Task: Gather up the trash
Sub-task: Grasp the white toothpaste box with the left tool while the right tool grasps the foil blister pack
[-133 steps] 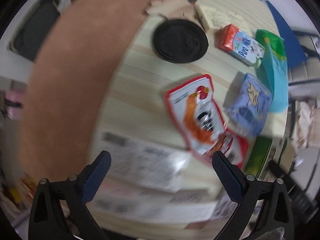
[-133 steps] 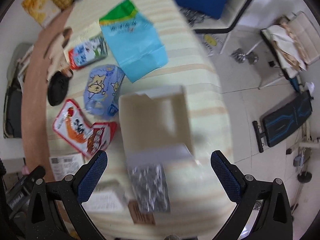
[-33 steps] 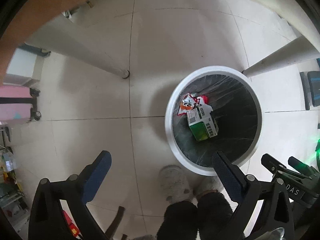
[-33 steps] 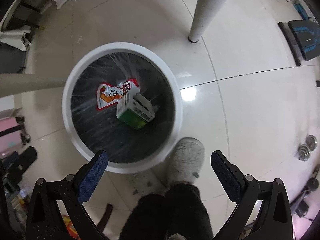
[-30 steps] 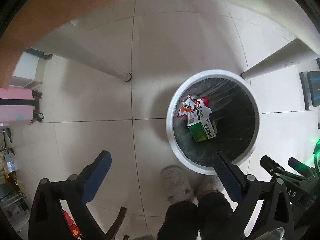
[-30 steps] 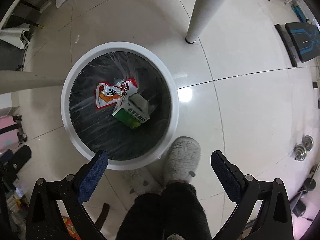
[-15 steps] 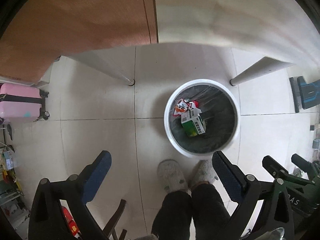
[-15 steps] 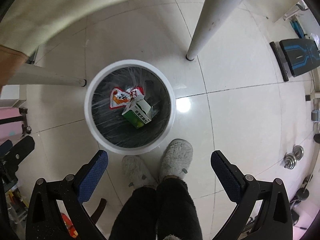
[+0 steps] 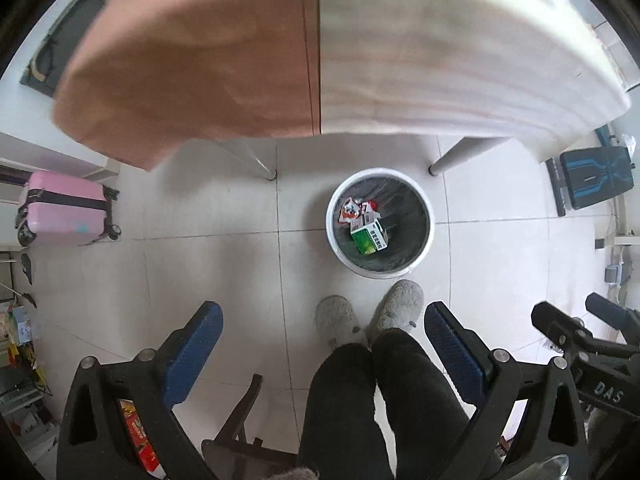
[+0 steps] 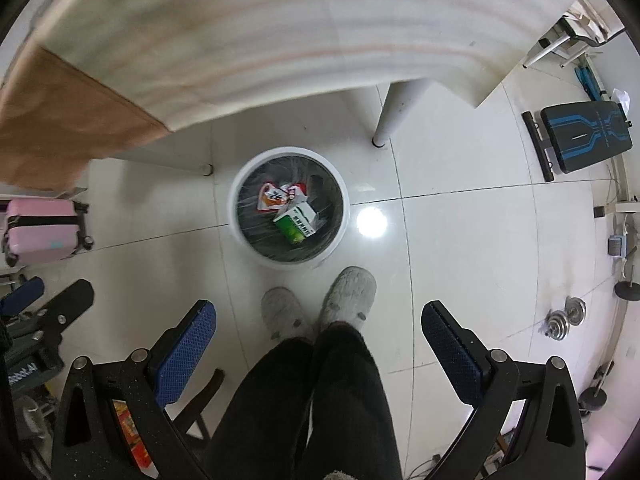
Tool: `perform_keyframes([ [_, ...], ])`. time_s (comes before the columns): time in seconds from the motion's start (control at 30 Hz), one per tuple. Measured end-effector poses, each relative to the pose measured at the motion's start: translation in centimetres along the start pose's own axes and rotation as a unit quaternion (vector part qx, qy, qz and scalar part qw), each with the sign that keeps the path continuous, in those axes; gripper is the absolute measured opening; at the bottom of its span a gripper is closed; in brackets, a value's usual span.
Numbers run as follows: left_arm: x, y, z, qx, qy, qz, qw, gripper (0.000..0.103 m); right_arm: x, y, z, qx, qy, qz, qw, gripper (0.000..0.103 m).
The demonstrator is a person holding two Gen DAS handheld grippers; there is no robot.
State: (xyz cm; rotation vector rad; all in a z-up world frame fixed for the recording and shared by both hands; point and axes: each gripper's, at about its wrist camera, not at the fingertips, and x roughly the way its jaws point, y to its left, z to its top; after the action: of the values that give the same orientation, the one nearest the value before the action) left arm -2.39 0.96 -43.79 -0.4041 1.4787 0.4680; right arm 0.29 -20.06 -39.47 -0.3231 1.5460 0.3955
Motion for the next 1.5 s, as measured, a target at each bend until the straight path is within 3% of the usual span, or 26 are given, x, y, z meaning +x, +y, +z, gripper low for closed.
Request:
perform_keyframes([
  [0.23, -7.8, -0.3, 2.3, -0.018, -0.052, -0.018, 0.9983, 0.103, -10.2, 0.3, -0.1, 0.016, -0.028, 0.038, 0.999, 0.103],
  [0.37, -11.4, -1.9, 6.5, 0.009, -0.099, -0.003, 0.9950, 0.103, -14.9, -0.6, 2.6, 0.038, -0.060, 0.052, 0.996, 0.103],
  [0.47, -13.1, -4.0, 10.8, 0.063, -0.128, 0.030, 0.9893, 0.103, -17.7, -1.8, 6.0, 0.050, -0.078, 0.056, 0.994, 0.103],
  [0.63, -12.7, -8.7, 19.1, 0.192, -0.149, 0.111, 0.9636, 0.103, -19.5, -4.7, 13.5, 0.057, -0.077, 0.048, 0.994, 0.103],
  [0.73, -10.4, -11.5, 24.3, 0.255, -0.132, 0.146, 0.9468, 0.103, -18.2, -6.7, 18.9, 0.059, -0.059, 0.046, 0.995, 0.103],
  [0.9, -6.3, -14.7, 30.6, 0.344, -0.075, 0.161, 0.9219, 0.103, -15.2, -9.0, 26.6, 0.066, -0.039, 0.048, 0.996, 0.103],
  [1.0, -3.6, -16.0, 32.7, 0.388, -0.041, 0.161, 0.9066, 0.102, -13.8, -10.2, 30.2, 0.072, -0.025, 0.056, 0.995, 0.103],
  [1.07, -2.4, -16.5, 33.5, 0.406, -0.023, 0.155, 0.9004, 0.094, -13.1, -10.8, 31.9, 0.072, -0.017, 0.061, 0.995, 0.103],
  [1.1, -1.7, -16.7, 33.9, 0.412, -0.012, 0.153, 0.8979, 0.069, -12.8, -11.0, 32.7, 0.072, -0.014, 0.064, 0.995, 0.103],
  [1.13, -1.5, -16.6, 33.8, 0.414, -0.002, 0.146, 0.8987, 0.059, -12.6, -11.2, 33.2, 0.072, -0.011, 0.066, 0.995, 0.103],
  [1.2, -1.4, -16.6, 33.7, 0.415, 0.000, 0.140, 0.8988, 0.056, -12.2, -11.5, 34.4, 0.070, -0.005, 0.073, 0.995, 0.103],
  [1.23, -1.6, -16.4, 33.6, 0.407, 0.003, 0.133, 0.9038, 0.056, -12.1, -11.6, 34.7, 0.070, -0.004, 0.074, 0.995, 0.103],
  [1.33, -2.0, -14.5, 33.8, 0.311, 0.033, 0.103, 0.9443, 0.054, -11.7, -11.7, 36.0, 0.067, -0.003, 0.081, 0.994, 0.103],
  [1.43, -2.5, -10.6, 33.4, 0.136, 0.069, 0.035, 0.9877, 0.054, -11.2, -10.8, 37.0, 0.065, -0.001, 0.092, 0.994, 0.103],
  [1.5, -2.6, -7.4, 32.5, 0.006, 0.077, -0.001, 0.9970, 0.054, -10.9, -9.6, 37.5, 0.059, -0.004, 0.093, 0.994, 0.099],
])
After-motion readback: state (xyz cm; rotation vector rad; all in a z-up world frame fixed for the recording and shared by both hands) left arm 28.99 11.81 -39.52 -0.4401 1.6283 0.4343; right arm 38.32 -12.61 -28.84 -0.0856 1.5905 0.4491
